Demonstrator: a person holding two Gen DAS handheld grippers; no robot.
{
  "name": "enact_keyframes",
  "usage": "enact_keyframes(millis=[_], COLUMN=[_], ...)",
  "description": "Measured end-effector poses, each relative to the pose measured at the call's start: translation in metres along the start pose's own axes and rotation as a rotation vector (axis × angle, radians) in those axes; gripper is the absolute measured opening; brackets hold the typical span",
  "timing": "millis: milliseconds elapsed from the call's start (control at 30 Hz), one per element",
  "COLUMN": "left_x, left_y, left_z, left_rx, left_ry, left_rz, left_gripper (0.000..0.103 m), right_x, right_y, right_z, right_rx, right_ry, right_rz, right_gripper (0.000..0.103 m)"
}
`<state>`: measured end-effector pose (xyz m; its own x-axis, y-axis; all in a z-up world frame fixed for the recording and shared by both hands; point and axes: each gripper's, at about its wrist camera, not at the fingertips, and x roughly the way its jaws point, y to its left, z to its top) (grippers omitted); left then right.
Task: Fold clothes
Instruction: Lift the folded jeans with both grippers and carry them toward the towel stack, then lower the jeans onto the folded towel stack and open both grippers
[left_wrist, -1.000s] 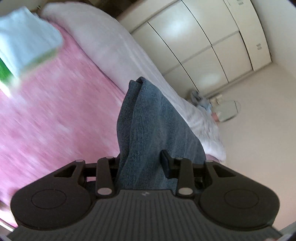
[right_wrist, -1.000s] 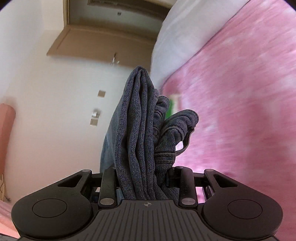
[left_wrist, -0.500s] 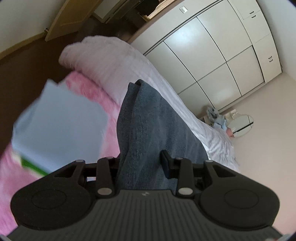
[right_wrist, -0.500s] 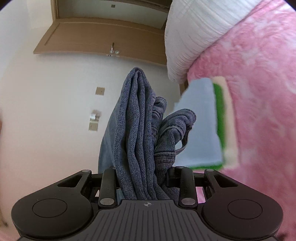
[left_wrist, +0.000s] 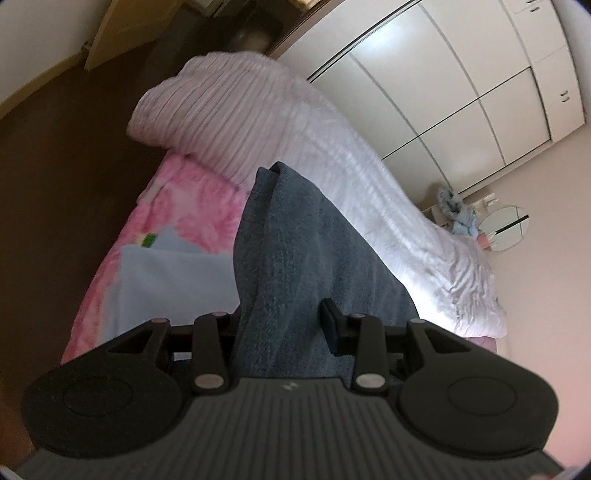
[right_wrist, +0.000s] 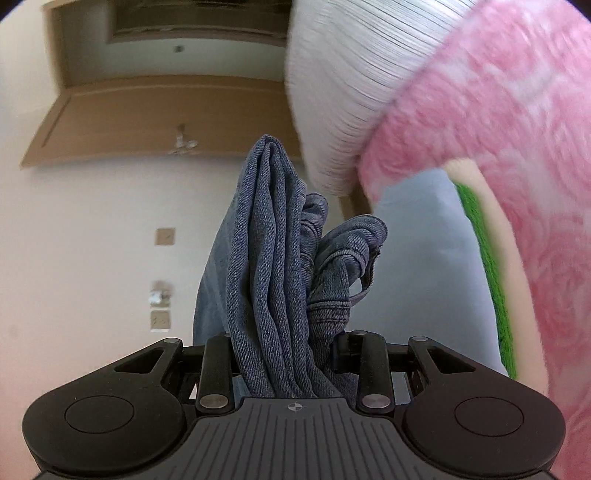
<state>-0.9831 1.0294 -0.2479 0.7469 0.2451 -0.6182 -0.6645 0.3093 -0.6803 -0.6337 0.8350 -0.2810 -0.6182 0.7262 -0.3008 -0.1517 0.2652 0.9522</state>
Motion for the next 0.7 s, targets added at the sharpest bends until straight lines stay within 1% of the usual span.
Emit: enact_keyframes(millis=[100,200,267,333,367,400,467,533,567,633,667,700], left_x=[0.011,0.022,0.032,0.046,0.050,0.051,0.049,0.036,0.024,-0.006,-0.020,-0.033], left_y=[0.021,0.041,0.050,0.057,0.059,0.061,0.062,0.060,0.058,0.051,0.045,0.037], left_z=[0.000,-0.003,-0.006,-0.009,-0.010,-0.011,-0.010,-0.006,-0.004,-0.004,-0.006,-0.011], left_rx=[-0.025,-0.042,-0.031,-0.002,0.010,0.018,0.035,0.051,0.063,0.100,0.134,0.175], left_ry=[0.007,0.012,0.027,0.057,0.064,0.063,0.054,0.024,-0.003,-0.075,-0.106,-0.131], left_rz=[-0.003,-0.005,0.015,0.056,0.068,0.074,0.094,0.136,0.171,0.271,0.325,0.370], left_gripper=[0.032,0.033,0.033,0.036,0.037,0.040,0.040,0.039,0.038,0.036,0.035,0.030], right_x=[0.018,0.028,0.034,0.039,0.041,0.044,0.041,0.037,0.033,0.023,0.016,0.012], right_y=[-0.014,-0.019,-0.026,-0.035,-0.039,-0.044,-0.042,-0.039,-0.030,-0.009,0.005,0.021], right_z=[0.004,0.007,0.008,0.007,0.006,0.007,0.006,0.006,0.004,-0.001,-0.009,-0.022], right_rx=[0.007,-0.014,-0.028,-0.039,-0.049,-0.060,-0.087,-0.113,-0.164,-0.278,-0.364,-0.467], right_ry=[0.009,0.020,0.021,0.009,0.000,-0.010,-0.029,-0.048,-0.067,-0.110,-0.141,-0.160], right_rz=[-0.032,-0.068,-0.097,-0.161,-0.203,-0.245,-0.270,-0.290,-0.327,-0.409,-0.463,-0.522], right_gripper=[0.032,0.033,0.033,0.037,0.041,0.041,0.042,0.042,0.042,0.042,0.042,0.042])
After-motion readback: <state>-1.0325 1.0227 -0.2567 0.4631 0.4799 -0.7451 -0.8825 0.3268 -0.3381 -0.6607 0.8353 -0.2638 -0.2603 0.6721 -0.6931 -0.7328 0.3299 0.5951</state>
